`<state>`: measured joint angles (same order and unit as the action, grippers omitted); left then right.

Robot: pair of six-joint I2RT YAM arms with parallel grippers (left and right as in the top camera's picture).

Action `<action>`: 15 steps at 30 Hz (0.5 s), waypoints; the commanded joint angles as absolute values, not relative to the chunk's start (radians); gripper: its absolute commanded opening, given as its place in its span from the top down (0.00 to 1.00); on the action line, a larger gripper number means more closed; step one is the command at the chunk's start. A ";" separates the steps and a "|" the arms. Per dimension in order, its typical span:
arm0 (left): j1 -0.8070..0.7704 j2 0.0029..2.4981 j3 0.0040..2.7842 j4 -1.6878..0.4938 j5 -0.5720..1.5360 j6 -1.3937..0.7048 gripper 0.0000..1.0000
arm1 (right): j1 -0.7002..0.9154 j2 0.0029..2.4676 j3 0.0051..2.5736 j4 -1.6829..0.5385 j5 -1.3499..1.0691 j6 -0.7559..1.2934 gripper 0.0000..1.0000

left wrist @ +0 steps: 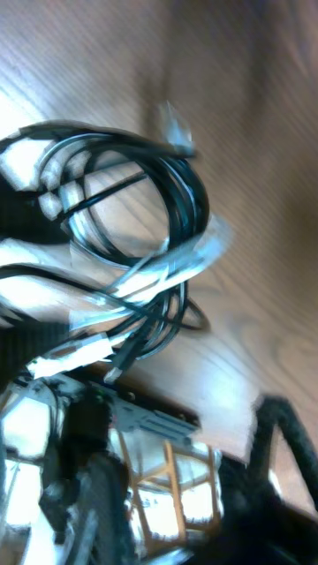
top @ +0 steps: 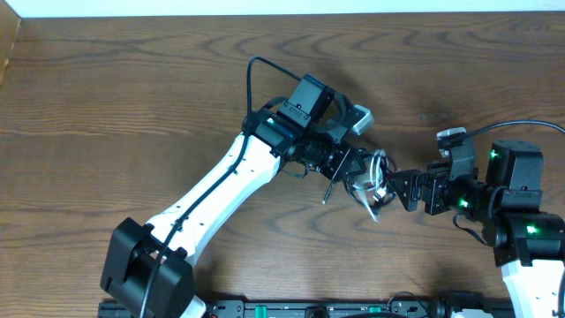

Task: Untangle cables
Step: 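Lift the cable bundle with the left gripper, letting loops hang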

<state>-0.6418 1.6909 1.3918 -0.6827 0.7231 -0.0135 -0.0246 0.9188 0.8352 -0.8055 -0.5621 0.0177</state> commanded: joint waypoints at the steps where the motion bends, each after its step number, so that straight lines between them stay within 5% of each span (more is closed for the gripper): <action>1: -0.641 1.693 1.398 -0.721 0.546 0.014 0.24 | -0.018 0.934 0.847 -0.809 -0.579 0.013 0.01; 15: -0.654 1.751 1.395 -0.731 0.436 0.014 0.16 | -0.018 0.943 0.847 -0.831 -0.522 0.013 0.01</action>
<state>-0.6437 1.7130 1.3918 -0.7322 0.4656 0.0010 -0.0246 0.9424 0.8352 -0.8268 -0.5388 0.0177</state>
